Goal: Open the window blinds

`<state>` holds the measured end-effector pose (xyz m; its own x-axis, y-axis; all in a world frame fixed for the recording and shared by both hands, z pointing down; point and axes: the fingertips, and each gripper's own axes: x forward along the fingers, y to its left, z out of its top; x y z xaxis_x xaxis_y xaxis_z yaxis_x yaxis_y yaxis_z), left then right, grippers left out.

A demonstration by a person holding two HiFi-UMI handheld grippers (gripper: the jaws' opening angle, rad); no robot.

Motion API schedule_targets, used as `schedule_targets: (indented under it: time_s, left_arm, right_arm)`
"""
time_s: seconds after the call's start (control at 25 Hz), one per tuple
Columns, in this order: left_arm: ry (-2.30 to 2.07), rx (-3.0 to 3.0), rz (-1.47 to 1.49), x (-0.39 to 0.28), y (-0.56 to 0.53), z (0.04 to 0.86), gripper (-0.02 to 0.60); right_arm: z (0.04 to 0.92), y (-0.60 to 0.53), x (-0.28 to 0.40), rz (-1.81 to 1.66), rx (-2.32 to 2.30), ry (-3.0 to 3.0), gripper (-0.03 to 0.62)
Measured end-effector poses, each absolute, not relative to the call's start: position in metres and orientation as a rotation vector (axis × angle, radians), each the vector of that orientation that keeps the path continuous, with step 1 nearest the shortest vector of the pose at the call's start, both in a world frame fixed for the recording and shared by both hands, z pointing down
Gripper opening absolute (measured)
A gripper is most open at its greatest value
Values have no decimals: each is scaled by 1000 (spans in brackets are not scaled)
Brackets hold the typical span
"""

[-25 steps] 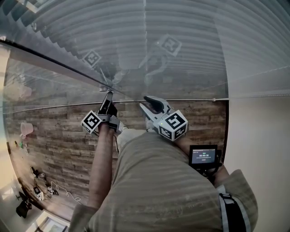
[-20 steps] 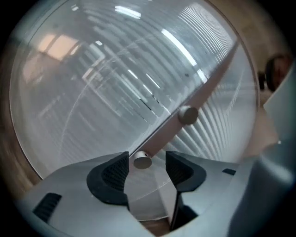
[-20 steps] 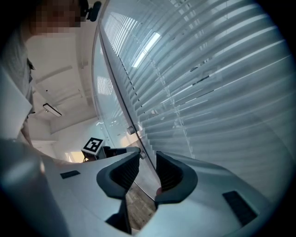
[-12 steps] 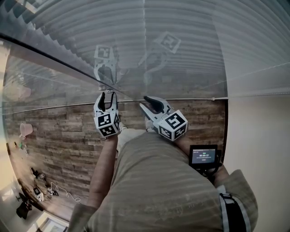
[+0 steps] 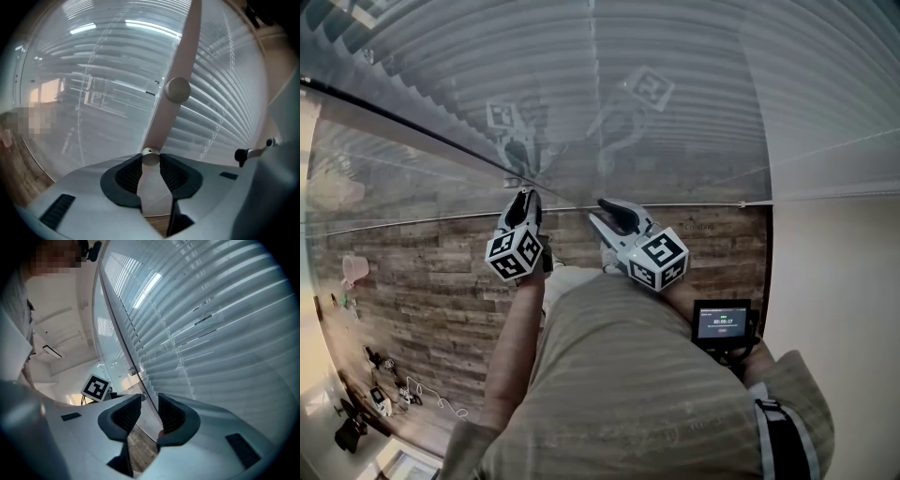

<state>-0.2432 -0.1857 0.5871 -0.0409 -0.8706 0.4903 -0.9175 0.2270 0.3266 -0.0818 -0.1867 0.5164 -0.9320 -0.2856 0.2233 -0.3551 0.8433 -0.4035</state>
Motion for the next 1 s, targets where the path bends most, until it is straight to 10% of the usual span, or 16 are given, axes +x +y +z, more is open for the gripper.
schedule_targets:
  time_s: [1.0]
  left_arm:
    - [-1379, 1431, -734, -246, -192, 588, 134]
  right_arm:
    - [517, -183, -83, 668, 488, -2860, 101]
